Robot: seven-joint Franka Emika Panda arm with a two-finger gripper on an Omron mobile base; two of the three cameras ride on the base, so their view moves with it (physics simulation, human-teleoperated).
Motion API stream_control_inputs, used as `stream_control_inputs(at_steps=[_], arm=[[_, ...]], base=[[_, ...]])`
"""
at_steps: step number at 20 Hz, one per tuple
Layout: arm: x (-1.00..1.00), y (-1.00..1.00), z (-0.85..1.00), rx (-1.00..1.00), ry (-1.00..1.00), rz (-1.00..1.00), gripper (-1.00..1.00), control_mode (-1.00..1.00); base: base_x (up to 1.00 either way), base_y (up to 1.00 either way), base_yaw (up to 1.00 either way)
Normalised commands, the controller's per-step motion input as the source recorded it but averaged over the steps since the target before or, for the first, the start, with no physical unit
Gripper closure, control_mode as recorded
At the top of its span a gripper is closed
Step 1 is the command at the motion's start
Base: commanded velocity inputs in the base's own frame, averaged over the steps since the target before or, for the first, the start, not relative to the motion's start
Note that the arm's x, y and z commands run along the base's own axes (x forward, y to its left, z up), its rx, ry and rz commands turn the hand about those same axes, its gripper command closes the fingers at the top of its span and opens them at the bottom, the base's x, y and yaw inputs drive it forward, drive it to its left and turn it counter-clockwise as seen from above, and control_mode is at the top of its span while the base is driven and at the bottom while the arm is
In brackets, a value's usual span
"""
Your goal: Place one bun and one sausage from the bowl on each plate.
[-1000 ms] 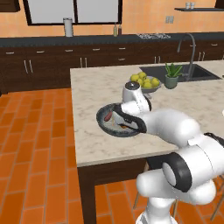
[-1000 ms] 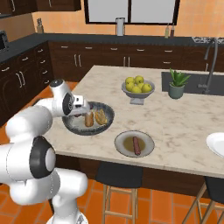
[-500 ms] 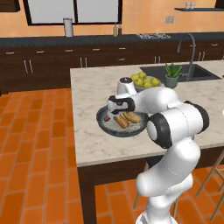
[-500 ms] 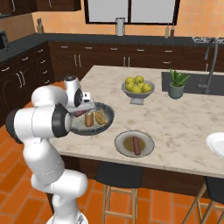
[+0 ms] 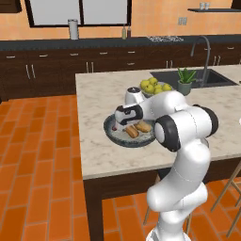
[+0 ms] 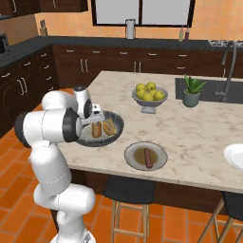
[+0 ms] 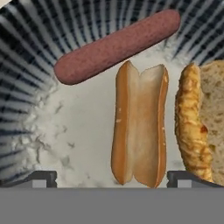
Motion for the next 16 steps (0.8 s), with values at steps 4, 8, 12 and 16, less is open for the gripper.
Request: stream_control_inputs(at_steps=[4,8,12,16], arm=[[0.1,0.0,-0.02,-0.07,0.02,-0.14,-1.0,-1.0],[0.24,0.02,-0.34,-0.02,0.01,-0.13,-1.0,-1.0],[0.14,0.0,-0.41,0.0,0.0,-0.1,-1.0,-1.0],[0.0,-0.11,-0.02,0.0,0.0,-0.08,-1.0,-1.0]], base=[[0.0,0.0,0.0],[0.0,0.0,0.0],[0.0,0.0,0.0],[0.0,0.0,0.0]])
